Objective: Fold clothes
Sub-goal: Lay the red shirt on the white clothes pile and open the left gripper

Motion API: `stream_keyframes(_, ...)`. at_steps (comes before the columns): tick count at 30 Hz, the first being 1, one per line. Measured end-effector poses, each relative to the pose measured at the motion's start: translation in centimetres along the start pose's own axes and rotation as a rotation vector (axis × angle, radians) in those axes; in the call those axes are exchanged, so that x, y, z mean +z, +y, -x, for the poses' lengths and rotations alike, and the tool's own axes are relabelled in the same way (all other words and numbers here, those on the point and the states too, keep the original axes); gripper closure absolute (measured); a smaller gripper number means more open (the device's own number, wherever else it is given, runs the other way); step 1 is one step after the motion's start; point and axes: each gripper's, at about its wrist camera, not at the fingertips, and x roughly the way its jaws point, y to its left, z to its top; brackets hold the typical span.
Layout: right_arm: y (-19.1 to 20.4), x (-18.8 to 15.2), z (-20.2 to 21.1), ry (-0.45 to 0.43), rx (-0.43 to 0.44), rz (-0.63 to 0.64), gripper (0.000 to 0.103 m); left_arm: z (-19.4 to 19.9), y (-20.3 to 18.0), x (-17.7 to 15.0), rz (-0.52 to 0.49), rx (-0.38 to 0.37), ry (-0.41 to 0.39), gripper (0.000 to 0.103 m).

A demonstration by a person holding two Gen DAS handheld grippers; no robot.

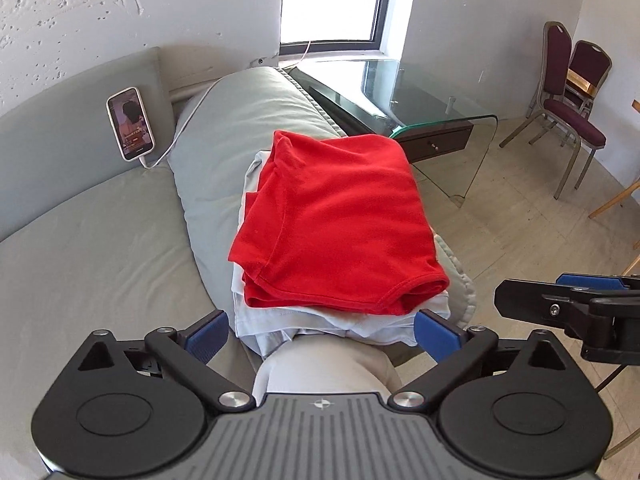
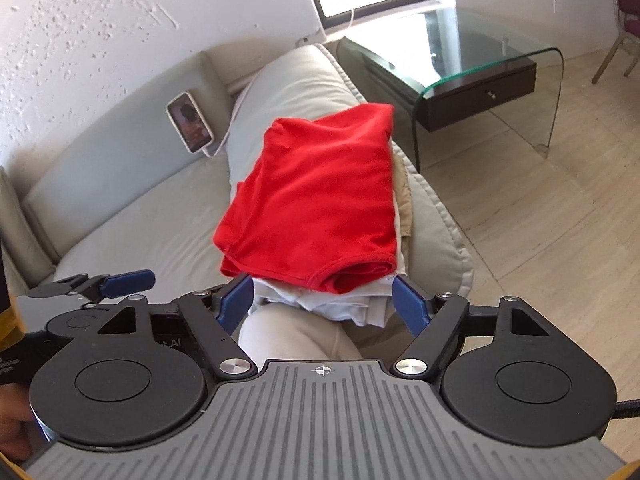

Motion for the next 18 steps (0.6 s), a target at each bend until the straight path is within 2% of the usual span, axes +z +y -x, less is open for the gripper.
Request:
stream_keyframes(1,0.1,-0.1,0.6,-0.007,-0.013,0.012,0.018,0.5,-0.1,-0.1,0.009,-0.001,-0.008,0.001)
stream_keyframes(7,0.5,-0.4,2.7,-0.018,-0.034,0.043,0.017,1.9,-0.5,-0.9,0.043,0.013,-0.049,0.001)
stream_keyframes(18,0.6,-1.0,2.9,-0.002,-0.059,0.07,0.017,1.5,-0.7,-1.5,0.041,0.014,-0.048,0.001)
